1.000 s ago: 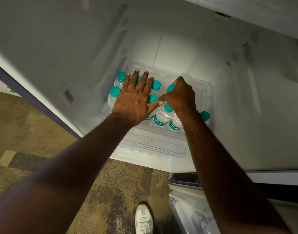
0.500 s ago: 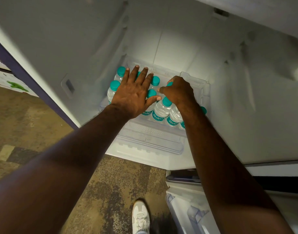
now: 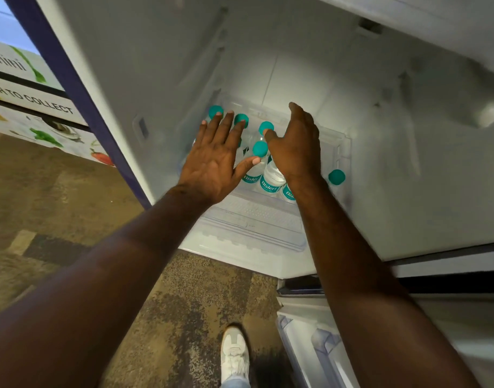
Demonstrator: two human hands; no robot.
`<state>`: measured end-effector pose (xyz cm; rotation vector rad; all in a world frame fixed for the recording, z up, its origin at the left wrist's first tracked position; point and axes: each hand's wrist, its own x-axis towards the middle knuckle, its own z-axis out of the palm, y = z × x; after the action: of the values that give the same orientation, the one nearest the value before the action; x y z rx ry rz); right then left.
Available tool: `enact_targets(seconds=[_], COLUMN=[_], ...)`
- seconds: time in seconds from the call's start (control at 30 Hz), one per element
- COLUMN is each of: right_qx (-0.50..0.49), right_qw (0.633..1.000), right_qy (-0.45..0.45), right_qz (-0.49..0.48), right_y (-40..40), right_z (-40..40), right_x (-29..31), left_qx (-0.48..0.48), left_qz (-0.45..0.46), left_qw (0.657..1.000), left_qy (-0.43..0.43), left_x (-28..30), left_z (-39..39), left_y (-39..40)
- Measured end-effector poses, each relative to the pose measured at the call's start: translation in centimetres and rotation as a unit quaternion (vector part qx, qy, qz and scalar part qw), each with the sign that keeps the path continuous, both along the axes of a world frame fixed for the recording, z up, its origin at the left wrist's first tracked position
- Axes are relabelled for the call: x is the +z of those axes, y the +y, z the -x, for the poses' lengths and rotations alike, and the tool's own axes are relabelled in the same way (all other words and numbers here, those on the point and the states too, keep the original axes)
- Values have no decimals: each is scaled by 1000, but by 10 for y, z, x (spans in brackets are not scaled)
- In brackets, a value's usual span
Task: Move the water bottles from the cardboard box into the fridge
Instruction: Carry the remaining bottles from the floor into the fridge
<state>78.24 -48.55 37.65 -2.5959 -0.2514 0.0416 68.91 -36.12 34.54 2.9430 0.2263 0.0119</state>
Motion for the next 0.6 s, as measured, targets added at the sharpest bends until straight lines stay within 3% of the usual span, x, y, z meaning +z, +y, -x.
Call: enact_targets(seconds=[0.37,0.5,0.6], right_qx=[86,98,106], right_qw=[989,987,986], right_qy=[-114,-126,-124], right_qz=[28,27,27], right_y=[5,-3,-10], right_z=[80,113,142], right_x=[-4,-20,-29], left_qx=[47,115,137], left_qz=[171,287,293], left_qw=[974,941,939], left_qy=[-140,-140,-115], left_x=[-7,-21,-39], left_z=[68,109,147], left_y=[8,2,-3])
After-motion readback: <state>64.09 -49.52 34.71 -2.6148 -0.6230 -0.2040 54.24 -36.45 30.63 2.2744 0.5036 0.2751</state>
